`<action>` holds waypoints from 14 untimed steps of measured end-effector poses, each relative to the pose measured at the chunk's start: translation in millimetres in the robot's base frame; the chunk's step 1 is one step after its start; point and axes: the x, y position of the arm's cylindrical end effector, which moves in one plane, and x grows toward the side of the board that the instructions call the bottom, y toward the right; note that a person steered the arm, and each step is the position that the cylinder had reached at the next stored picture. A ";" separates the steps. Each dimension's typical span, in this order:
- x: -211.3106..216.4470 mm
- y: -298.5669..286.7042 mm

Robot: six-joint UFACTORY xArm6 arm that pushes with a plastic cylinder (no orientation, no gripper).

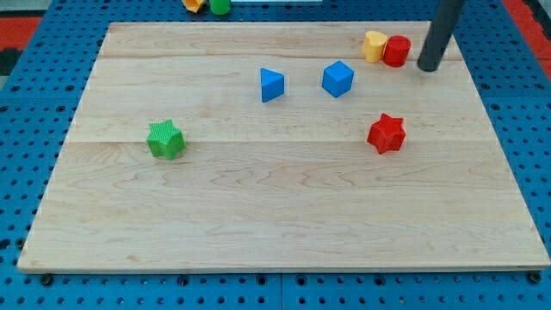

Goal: Push the yellow heart closer to blue cube

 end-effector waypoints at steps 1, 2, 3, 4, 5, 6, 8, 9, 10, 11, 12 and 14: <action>-27.8 -40.3; -56.9 -49.9; -72.9 -50.0; -73.8 -70.9; -73.7 -77.4; -74.7 -166.5; -34.0 -202.9; 10.7 -175.5; 16.1 -172.6; -34.2 -169.9; -77.6 -172.6; -109.5 -186.5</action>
